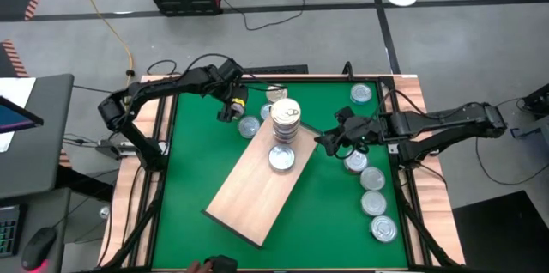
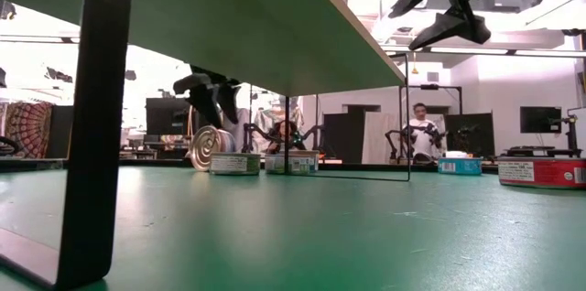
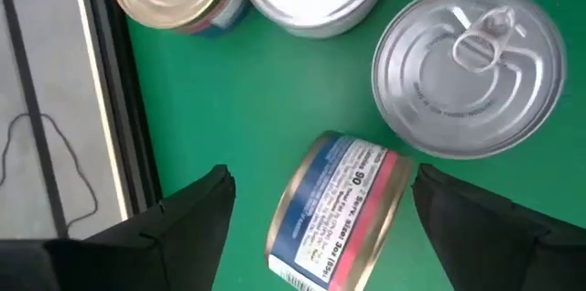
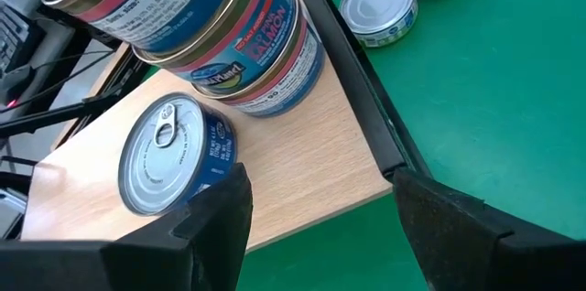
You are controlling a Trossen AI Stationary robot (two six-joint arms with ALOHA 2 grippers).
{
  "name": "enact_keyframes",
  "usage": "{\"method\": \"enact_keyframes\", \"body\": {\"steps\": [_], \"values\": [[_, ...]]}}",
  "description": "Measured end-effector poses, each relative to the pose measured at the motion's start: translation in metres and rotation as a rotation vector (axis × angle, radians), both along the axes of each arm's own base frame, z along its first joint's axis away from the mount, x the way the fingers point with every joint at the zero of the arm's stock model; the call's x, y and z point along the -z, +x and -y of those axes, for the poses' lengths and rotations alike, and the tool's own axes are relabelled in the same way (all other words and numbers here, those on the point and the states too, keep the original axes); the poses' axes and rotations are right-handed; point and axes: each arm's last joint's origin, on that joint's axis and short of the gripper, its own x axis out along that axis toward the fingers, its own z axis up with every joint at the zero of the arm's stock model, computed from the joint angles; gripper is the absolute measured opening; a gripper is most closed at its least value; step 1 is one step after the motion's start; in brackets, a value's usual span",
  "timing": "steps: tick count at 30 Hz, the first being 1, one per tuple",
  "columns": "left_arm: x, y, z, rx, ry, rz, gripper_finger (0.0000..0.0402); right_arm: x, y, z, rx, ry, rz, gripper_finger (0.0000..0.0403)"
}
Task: Stack canned seafood by type on shelf
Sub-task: Stack the blue pink tuna can on top of the other blue pink tuna cans on the shelf
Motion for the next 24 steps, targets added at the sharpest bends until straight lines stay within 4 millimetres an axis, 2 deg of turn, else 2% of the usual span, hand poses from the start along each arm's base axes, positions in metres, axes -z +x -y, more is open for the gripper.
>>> {"method": "enact_keyframes", "body": {"steps": [6, 13, 18, 24], "values": [[0.002, -0.005, -0.001, 0.0, -0.055, -0.011, 0.0321, 0.0, 0.0, 0.0, 0.0, -0.021, -0.006, 0.0285], [0.003, -0.009, -0.002, 0.044, -0.097, -0.008, 0.0321, -0.001, -0.007, 0.0, -0.09, 0.008, -0.041, 0.0285], [0.013, -0.009, -0.009, -0.019, -0.164, -0.008, 0.0321, -0.003, -0.009, 0.005, -0.093, 0.028, -0.028, 0.0285], [0.03, -0.003, -0.009, 0.01, -0.234, -0.05, 0.0321, -0.003, -0.008, 0.009, -0.091, 0.047, -0.022, 0.0285]]}}
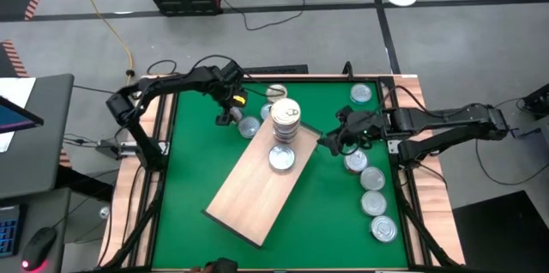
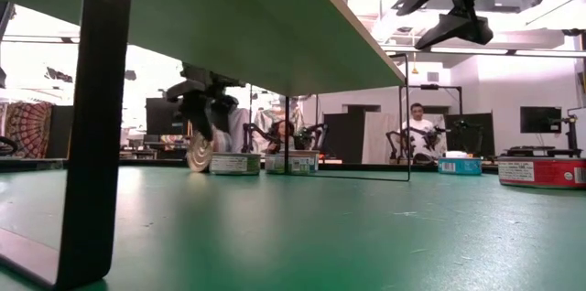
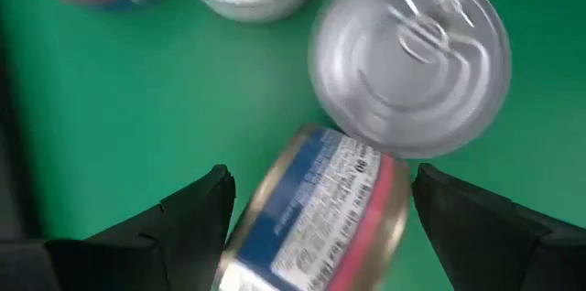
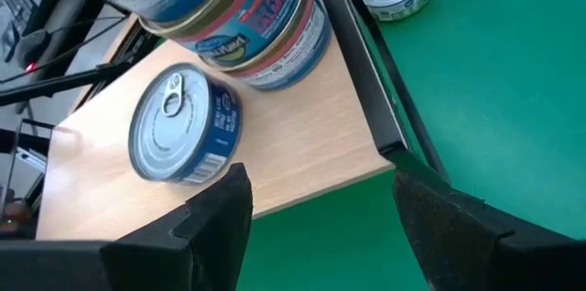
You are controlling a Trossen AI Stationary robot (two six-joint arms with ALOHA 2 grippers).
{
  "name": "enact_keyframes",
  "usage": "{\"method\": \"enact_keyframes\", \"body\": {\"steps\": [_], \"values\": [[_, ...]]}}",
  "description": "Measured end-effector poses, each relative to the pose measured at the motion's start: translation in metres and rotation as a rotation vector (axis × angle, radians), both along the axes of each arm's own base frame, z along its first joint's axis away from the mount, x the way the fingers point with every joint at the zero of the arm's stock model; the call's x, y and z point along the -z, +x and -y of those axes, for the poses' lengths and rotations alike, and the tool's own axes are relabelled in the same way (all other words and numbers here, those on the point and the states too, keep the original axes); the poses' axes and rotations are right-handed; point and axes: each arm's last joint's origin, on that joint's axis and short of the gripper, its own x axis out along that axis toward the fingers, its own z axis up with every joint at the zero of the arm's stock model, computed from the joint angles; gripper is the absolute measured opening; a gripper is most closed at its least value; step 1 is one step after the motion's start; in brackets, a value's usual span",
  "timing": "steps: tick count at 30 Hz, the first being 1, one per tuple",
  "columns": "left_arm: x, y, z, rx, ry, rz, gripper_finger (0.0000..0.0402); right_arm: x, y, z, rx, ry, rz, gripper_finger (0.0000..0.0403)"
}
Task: Stack canned seafood by type on shelf
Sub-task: Stack the blue pink tuna can on top of the other blue pink tuna cans on the shelf
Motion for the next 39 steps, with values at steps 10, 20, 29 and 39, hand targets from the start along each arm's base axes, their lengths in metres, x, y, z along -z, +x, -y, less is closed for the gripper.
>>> {"method": "enact_keyframes", "body": {"steps": [10, 20, 29, 39], "values": [[0.005, -0.002, 0.009, 0.087, 0.028, -0.118, 0.0301, -0.003, 0.002, 0.0, 0.0, -0.005, 0.035, 0.0285], [0.005, -0.002, 0.01, 0.169, 0.179, -0.241, 0.0261, -0.003, 0.002, 0.005, -0.011, -0.049, 0.025, 0.0285], [0.005, 0.0, 0.017, 0.072, 0.122, -0.238, 0.0176, -0.003, 0.002, 0.005, -0.024, -0.069, 0.021, 0.0285], [-0.022, -0.012, 0.007, -0.12, 0.093, -0.217, 0.0176, -0.003, 0.002, 0.005, -0.035, -0.08, 0.019, 0.0285]]}}
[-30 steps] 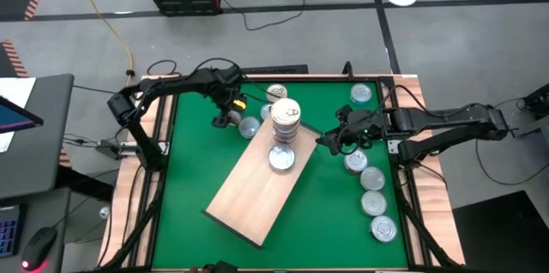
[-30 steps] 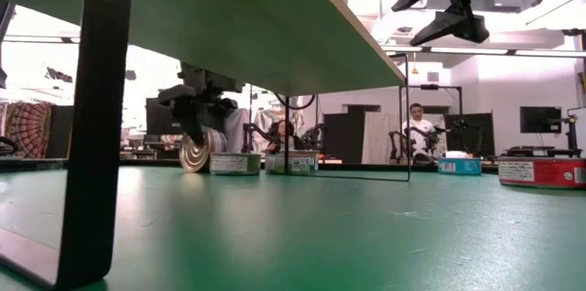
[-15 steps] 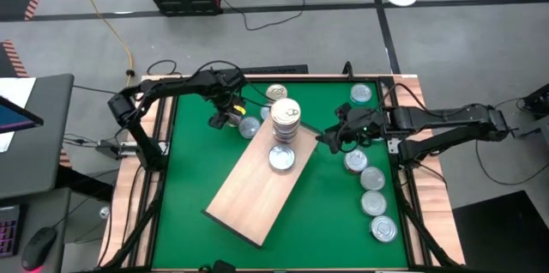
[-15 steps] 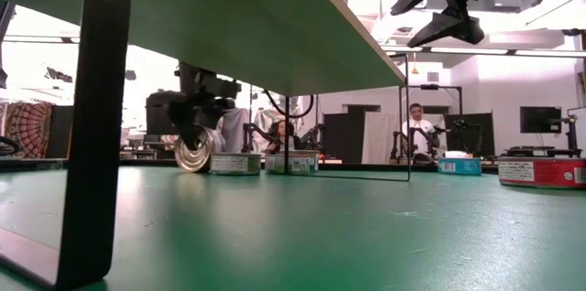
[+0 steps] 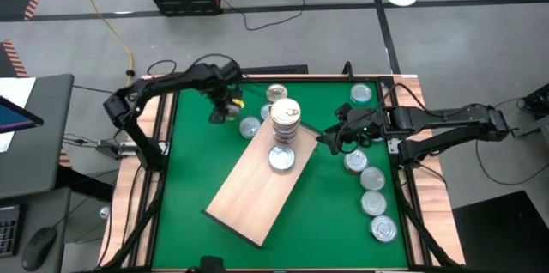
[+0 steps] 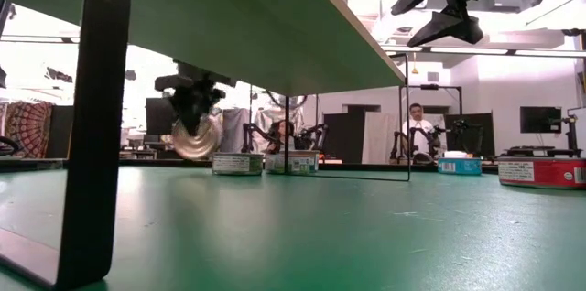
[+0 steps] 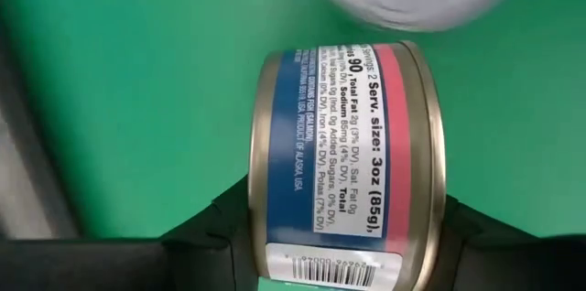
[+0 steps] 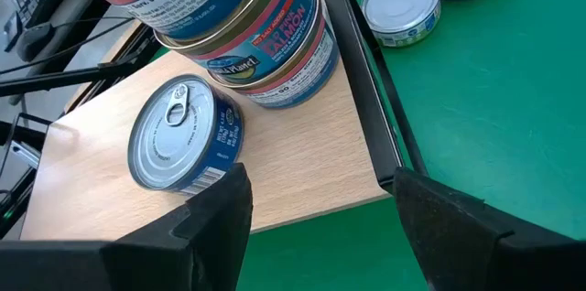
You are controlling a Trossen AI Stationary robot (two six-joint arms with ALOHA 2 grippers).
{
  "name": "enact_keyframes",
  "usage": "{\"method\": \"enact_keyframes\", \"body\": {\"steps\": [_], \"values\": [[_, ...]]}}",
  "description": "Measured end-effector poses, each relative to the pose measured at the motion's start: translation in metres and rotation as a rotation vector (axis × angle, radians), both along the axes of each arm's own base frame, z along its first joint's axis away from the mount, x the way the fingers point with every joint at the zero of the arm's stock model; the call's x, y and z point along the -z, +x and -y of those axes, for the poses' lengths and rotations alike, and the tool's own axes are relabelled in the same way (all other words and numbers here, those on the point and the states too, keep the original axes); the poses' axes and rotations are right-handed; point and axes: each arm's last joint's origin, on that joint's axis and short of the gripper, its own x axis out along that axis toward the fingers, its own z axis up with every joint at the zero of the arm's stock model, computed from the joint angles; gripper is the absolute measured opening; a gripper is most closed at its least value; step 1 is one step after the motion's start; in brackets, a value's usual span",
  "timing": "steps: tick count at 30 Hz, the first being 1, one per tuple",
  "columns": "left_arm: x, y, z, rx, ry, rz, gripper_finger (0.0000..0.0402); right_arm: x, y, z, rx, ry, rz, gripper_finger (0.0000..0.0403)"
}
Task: Stack canned seafood by type on shelf
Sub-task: Stack the blue pink tuna can on top of the other blue pink tuna cans on the shelf
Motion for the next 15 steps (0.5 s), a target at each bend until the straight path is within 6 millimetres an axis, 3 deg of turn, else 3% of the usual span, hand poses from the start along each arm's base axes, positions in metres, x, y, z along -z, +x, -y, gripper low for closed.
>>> {"method": "enact_keyframes", "body": {"steps": [7, 15], "values": [[-0.055, -0.007, -0.017, -0.274, -0.012, 0.265, 0.0176, 0.0, 0.0, 0.0, -0.01, -0.01, -0.002, 0.0285], [-0.13, 0.0, -0.015, -0.406, -0.279, 0.648, 0.0178, 0.001, -0.002, 0.004, -0.019, -0.015, -0.023, 0.0285]]}}
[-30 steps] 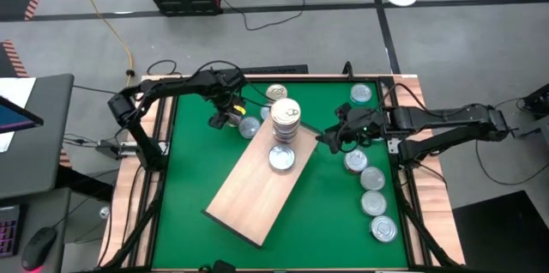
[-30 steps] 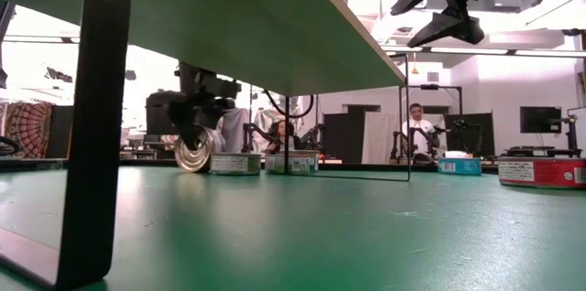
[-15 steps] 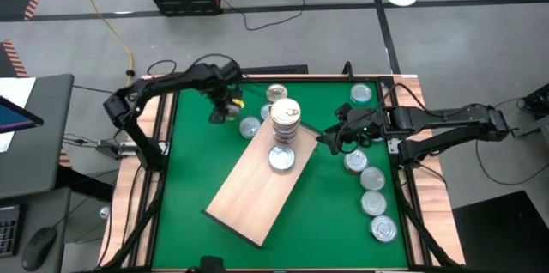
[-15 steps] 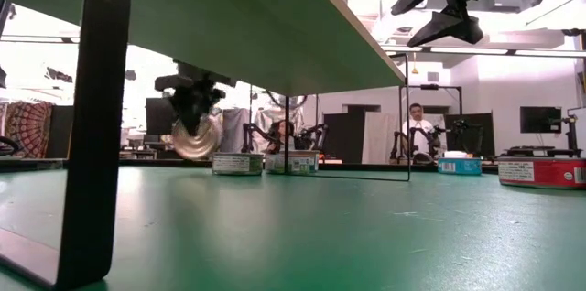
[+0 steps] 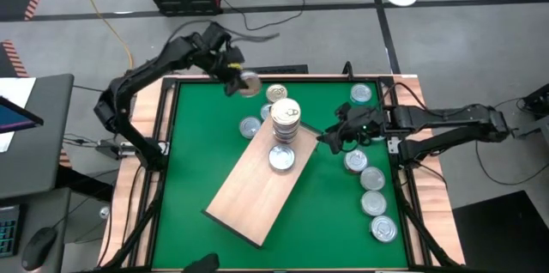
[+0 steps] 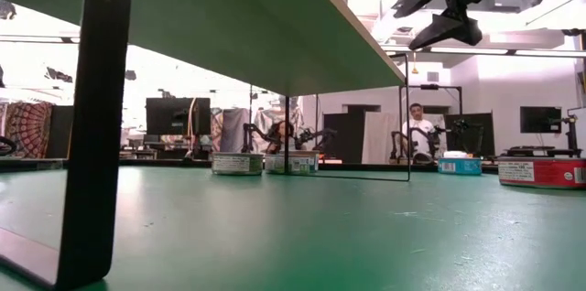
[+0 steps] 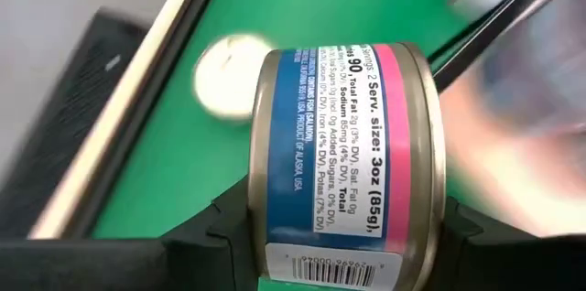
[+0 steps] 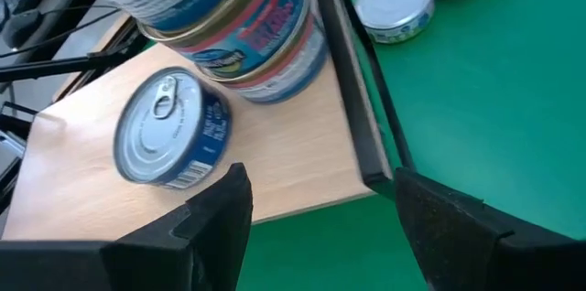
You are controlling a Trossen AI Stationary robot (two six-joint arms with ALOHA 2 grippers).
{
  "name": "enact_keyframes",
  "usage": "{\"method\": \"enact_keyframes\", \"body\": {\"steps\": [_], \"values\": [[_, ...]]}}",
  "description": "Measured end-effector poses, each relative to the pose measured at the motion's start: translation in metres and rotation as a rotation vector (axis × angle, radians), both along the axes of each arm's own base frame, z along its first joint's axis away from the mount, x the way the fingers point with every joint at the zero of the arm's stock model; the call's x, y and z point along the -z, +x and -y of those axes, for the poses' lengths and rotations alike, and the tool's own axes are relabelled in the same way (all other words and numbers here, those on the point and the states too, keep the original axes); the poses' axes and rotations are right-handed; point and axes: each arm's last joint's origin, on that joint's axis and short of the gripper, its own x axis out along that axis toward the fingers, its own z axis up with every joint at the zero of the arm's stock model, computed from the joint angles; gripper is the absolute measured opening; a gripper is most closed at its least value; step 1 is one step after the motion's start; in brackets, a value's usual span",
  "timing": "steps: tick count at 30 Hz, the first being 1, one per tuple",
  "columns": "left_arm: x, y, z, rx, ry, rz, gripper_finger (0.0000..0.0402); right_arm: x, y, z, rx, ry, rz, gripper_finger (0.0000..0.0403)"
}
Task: Stack canned seafood by type on shelf
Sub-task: Stack the blue pink tuna can on top of the other blue pink tuna cans on the shelf
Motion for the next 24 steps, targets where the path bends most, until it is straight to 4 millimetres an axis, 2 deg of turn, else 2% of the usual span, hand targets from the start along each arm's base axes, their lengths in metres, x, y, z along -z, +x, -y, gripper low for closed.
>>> {"method": "enact_keyframes", "body": {"steps": [5, 10, 15, 24], "values": [[-0.042, 0.001, 0.005, 0.004, -0.125, 0.202, 0.0179, -0.007, -0.011, 0.003, 0.012, -0.001, 0.022, 0.0285], [-0.069, 0.0, 0.006, -0.042, -0.283, 0.34, 0.018, -0.016, -0.023, 0.006, 0.022, -0.013, 0.065, 0.0285], [-0.082, 0.01, 0.012, -0.049, -0.541, 0.453, 0.0181, -0.021, -0.029, 0.009, 0.037, -0.016, 0.099, 0.0285], [-0.09, 0.037, 0.047, 0.013, -0.741, 0.457, 0.0182, -0.02, -0.028, 0.009, 0.033, -0.025, 0.095, 0.0285]]}}
